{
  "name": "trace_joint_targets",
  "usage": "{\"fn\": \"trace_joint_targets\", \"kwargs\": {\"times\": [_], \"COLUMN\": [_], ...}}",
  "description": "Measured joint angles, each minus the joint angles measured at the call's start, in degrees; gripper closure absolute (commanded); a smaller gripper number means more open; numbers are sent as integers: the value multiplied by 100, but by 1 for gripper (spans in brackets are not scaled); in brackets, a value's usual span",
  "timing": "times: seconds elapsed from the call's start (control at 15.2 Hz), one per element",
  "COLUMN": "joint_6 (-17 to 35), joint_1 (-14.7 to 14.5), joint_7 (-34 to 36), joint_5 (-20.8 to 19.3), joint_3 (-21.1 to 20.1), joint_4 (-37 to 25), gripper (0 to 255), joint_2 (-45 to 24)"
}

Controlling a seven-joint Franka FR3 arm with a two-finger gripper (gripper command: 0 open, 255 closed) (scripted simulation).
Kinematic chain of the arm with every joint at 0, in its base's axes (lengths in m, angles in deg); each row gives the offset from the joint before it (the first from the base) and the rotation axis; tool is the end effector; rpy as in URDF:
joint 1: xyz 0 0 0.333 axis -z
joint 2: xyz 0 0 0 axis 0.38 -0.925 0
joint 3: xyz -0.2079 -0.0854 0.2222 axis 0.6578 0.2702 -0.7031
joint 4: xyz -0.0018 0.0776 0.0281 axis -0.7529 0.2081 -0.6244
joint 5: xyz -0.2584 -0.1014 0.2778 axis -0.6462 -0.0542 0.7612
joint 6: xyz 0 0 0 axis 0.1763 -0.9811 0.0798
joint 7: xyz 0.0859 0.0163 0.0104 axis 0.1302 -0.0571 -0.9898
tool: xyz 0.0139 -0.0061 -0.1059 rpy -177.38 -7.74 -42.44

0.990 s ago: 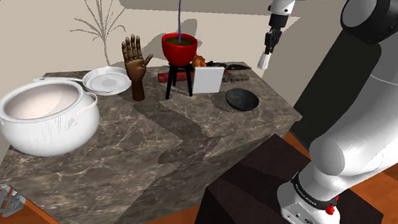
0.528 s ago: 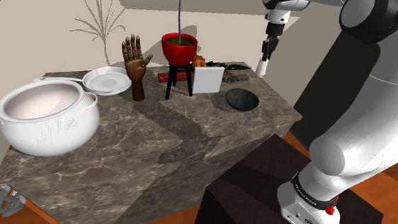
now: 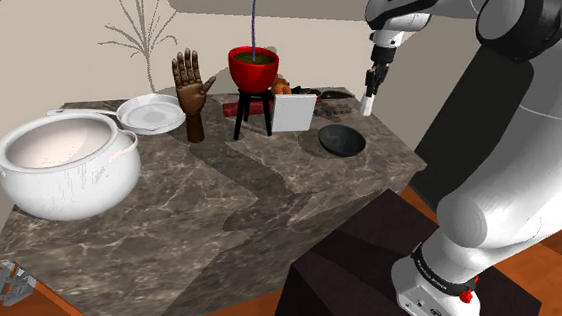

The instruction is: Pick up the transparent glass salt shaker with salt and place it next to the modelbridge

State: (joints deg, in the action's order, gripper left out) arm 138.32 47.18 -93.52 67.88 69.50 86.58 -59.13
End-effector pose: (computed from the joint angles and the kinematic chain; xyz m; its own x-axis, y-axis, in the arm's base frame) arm 0.5173 -0.3275 0.4272 0.9826 0.1384 -0.1236 0.1297 -0.9887 -0.0756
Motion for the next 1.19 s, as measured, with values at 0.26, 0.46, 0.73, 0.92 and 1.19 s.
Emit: {"fn": "trace_joint_targets", "kwargs": {"times": [0.26, 0.46, 0.73, 0.92, 1.19], "joint_6": [285, 487, 685, 704, 707], "joint_1": [3, 9, 6, 7, 7], "joint_7": [-6, -16, -12, -12, -13], "joint_5": [12, 26, 36, 37, 37], "joint_3": [-3, -6, -11, -12, -12], "joint_4": [199, 313, 448, 456, 457], "gripper": [255, 255, 255, 255, 0], "joint_2": [-86, -176, -239, -248, -249]}}
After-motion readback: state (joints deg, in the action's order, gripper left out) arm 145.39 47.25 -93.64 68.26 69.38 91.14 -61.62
